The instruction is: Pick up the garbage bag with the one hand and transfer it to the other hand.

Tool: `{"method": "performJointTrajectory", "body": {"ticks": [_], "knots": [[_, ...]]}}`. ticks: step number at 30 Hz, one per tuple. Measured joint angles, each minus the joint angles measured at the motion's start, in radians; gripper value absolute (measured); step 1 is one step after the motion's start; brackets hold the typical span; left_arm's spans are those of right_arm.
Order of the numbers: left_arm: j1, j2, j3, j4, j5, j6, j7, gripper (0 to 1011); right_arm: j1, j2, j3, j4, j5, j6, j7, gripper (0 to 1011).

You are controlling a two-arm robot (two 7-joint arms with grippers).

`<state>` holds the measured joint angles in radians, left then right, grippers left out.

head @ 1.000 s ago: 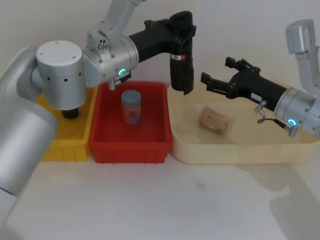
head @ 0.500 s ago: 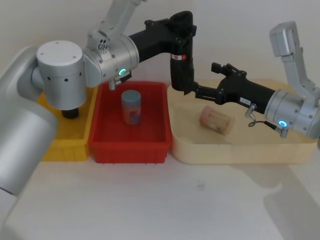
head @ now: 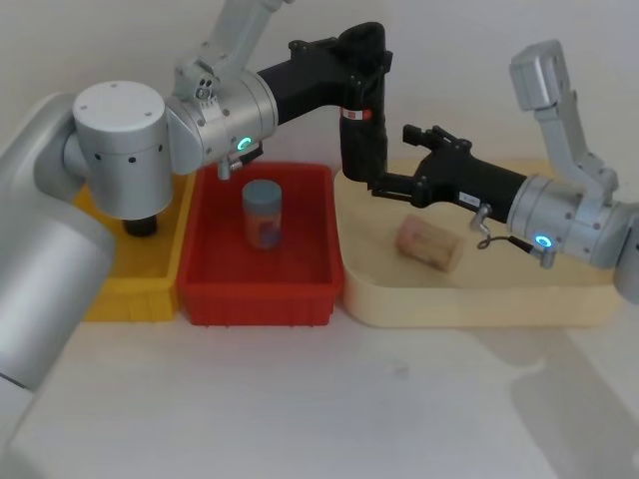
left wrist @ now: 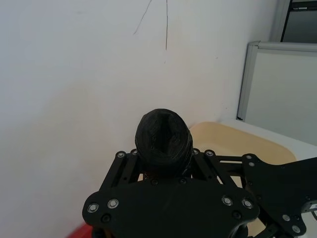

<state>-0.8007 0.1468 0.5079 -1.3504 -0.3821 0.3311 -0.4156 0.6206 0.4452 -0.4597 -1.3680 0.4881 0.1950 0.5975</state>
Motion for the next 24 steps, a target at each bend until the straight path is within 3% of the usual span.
{"method": "performJointTrajectory", "body": {"ticks": [24], "knots": [[0.000,0.000,0.000,0.000,0.000,0.000,0.000,365,0.078,-0.044,-0.054,0.068,-0.024,-0.017,-0.016,1000]]}}
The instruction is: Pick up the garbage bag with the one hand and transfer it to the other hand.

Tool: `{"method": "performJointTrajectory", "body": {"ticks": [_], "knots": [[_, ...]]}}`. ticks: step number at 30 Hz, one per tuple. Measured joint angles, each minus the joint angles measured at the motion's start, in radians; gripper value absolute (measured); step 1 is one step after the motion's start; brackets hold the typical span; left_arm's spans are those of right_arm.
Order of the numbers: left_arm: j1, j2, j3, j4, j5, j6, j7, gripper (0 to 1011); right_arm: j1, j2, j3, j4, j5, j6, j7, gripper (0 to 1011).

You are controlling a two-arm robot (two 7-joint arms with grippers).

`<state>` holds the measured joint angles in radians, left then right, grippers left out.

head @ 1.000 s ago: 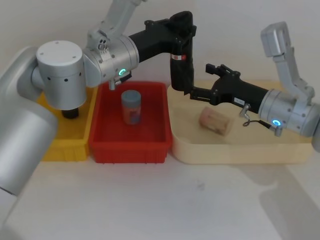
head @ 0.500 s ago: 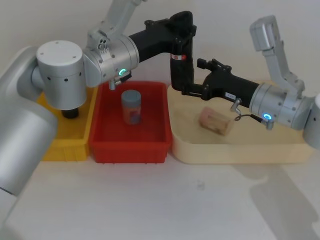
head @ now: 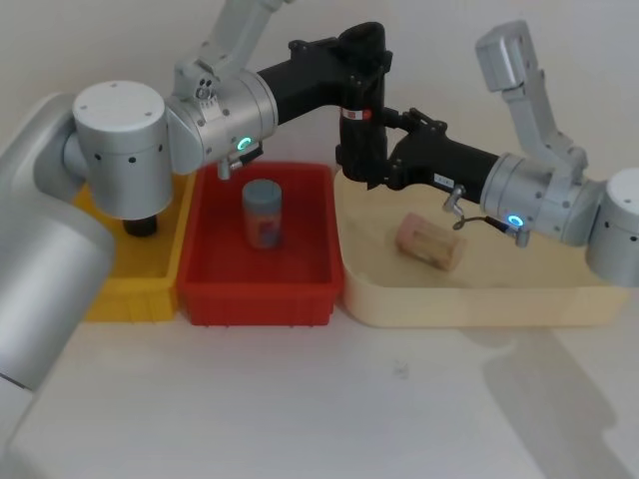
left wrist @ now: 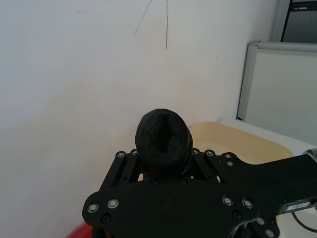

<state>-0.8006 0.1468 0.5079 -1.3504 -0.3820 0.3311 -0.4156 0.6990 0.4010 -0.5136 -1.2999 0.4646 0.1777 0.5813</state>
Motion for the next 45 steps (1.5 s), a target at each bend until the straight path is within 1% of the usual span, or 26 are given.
{"method": "performJointTrajectory", "body": {"ticks": [9,16,18,20,21,22,24,25,27,28,29,30,33,34,45], "knots": [[0.000,0.000,0.000,0.000,0.000,0.000,0.000,365,0.028,-0.026,-0.015,0.035,-0.009,-0.007,-0.011,1000],[0.000,0.000,0.000,0.000,0.000,0.000,0.000,365,0.037,-0.035,-0.020,0.048,-0.013,-0.011,-0.014,991],[0.000,0.000,0.000,0.000,0.000,0.000,0.000,365,0.040,-0.038,-0.021,0.051,-0.013,-0.011,-0.015,961],[0.000,0.000,0.000,0.000,0.000,0.000,0.000,365,0.041,-0.039,-0.022,0.053,-0.014,-0.011,-0.016,908],[0.000,0.000,0.000,0.000,0.000,0.000,0.000,365,0.043,-0.041,-0.022,0.055,-0.015,-0.012,-0.017,908],[0.000,0.000,0.000,0.000,0.000,0.000,0.000,365,0.044,-0.041,-0.022,0.055,-0.015,-0.012,-0.017,864],[0.000,0.000,0.000,0.000,0.000,0.000,0.000,365,0.044,-0.042,-0.023,0.057,-0.016,-0.012,-0.018,826],[0.000,0.000,0.000,0.000,0.000,0.000,0.000,365,0.046,-0.043,-0.023,0.058,-0.016,-0.012,-0.018,754],[0.000,0.000,0.000,0.000,0.000,0.000,0.000,365,0.047,-0.044,-0.024,0.059,-0.016,-0.013,-0.019,738],[0.000,0.000,0.000,0.000,0.000,0.000,0.000,365,0.047,-0.045,-0.024,0.060,-0.017,-0.013,-0.019,697],[0.000,0.000,0.000,0.000,0.000,0.000,0.000,365,0.048,-0.045,-0.024,0.061,-0.017,-0.013,-0.019,684],[0.000,0.000,0.000,0.000,0.000,0.000,0.000,365,0.048,-0.046,-0.025,0.062,-0.017,-0.013,-0.019,630],[0.000,0.000,0.000,0.000,0.000,0.000,0.000,365,0.049,-0.047,-0.025,0.063,-0.018,-0.013,-0.019,548],[0.000,0.000,0.000,0.000,0.000,0.000,0.000,365,0.050,-0.047,-0.025,0.063,-0.018,-0.013,-0.019,536],[0.000,0.000,0.000,0.000,0.000,0.000,0.000,365,0.052,-0.049,-0.026,0.066,-0.019,-0.014,-0.020,536]]}}
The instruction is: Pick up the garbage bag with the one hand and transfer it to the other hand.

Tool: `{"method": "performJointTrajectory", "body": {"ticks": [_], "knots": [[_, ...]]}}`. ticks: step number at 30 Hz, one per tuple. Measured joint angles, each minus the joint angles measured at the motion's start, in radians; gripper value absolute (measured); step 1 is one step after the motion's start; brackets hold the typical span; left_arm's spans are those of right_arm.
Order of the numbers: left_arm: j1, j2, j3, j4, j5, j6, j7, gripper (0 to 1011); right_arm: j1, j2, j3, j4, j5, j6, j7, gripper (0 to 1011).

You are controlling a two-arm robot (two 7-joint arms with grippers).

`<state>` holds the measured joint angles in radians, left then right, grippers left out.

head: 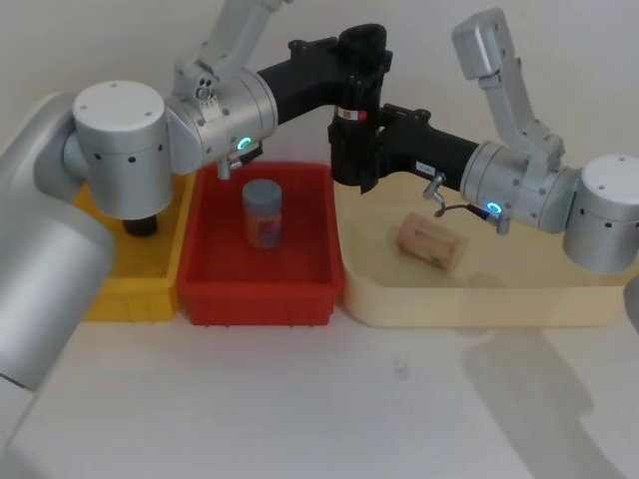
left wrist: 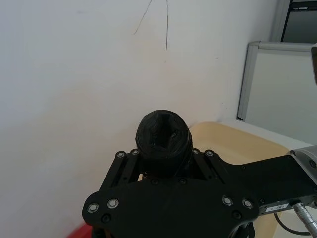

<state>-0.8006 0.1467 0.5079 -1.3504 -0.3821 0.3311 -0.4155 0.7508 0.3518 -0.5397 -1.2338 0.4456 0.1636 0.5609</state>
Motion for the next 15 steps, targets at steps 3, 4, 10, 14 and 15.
{"method": "performJointTrajectory", "body": {"ticks": [3,4,10,14,15], "knots": [[0.000,0.000,0.000,0.000,0.000,0.000,0.000,365,0.000,0.000,0.000,0.000,0.000,0.000,0.000,536],[0.000,0.000,0.000,0.000,0.000,0.000,0.000,365,0.000,0.000,0.000,0.001,0.000,0.000,0.000,536],[0.000,0.000,0.000,0.000,0.000,0.000,0.000,409,0.001,-0.001,0.000,0.001,0.000,0.000,0.000,535],[0.000,0.000,0.000,0.000,0.000,0.000,0.000,523,0.001,-0.001,0.000,0.001,0.000,0.000,0.000,535],[0.000,0.000,0.000,0.000,0.000,0.000,0.000,563,0.001,-0.001,0.000,0.001,0.000,0.000,0.000,533]]}}
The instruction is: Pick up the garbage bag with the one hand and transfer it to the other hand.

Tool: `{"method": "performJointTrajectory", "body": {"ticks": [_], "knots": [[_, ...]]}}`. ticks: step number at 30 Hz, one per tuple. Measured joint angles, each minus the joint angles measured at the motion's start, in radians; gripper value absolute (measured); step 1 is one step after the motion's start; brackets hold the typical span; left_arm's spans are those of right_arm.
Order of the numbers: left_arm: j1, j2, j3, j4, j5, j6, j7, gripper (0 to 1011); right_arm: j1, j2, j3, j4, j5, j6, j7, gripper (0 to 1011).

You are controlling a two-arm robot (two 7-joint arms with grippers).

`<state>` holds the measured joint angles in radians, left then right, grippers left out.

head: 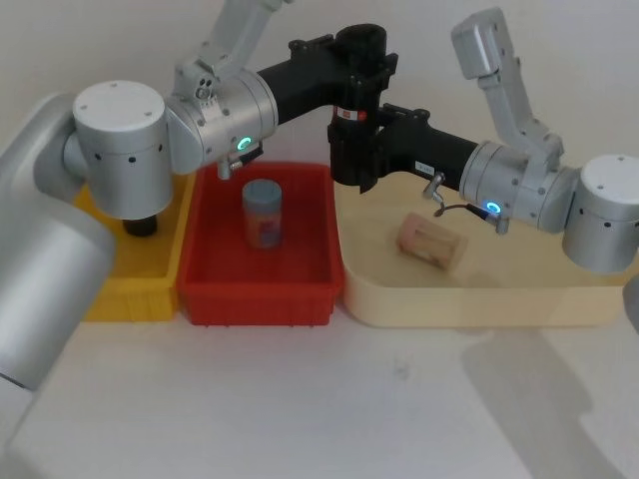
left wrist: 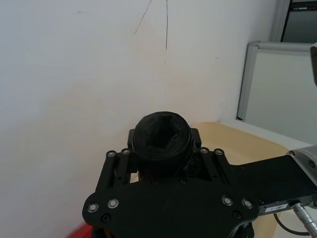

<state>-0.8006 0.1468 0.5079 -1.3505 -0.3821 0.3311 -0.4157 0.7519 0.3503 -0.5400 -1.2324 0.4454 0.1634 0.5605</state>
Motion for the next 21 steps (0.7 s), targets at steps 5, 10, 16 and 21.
{"method": "performJointTrajectory", "body": {"ticks": [5,10,16,21], "knots": [[0.000,0.000,0.000,0.000,0.000,0.000,0.000,699,0.000,0.002,0.003,0.000,-0.007,-0.001,-0.010,533],[0.000,0.000,0.000,0.000,0.000,0.000,0.000,851,-0.003,0.007,0.011,0.000,-0.019,-0.001,-0.032,533],[0.000,0.000,0.000,0.000,0.000,0.000,0.000,1001,-0.008,0.019,0.032,0.001,-0.033,0.005,-0.071,533],[0.000,0.000,0.000,0.000,0.000,0.000,0.000,1001,-0.019,0.037,0.062,-0.001,-0.038,0.013,-0.107,533]]}}
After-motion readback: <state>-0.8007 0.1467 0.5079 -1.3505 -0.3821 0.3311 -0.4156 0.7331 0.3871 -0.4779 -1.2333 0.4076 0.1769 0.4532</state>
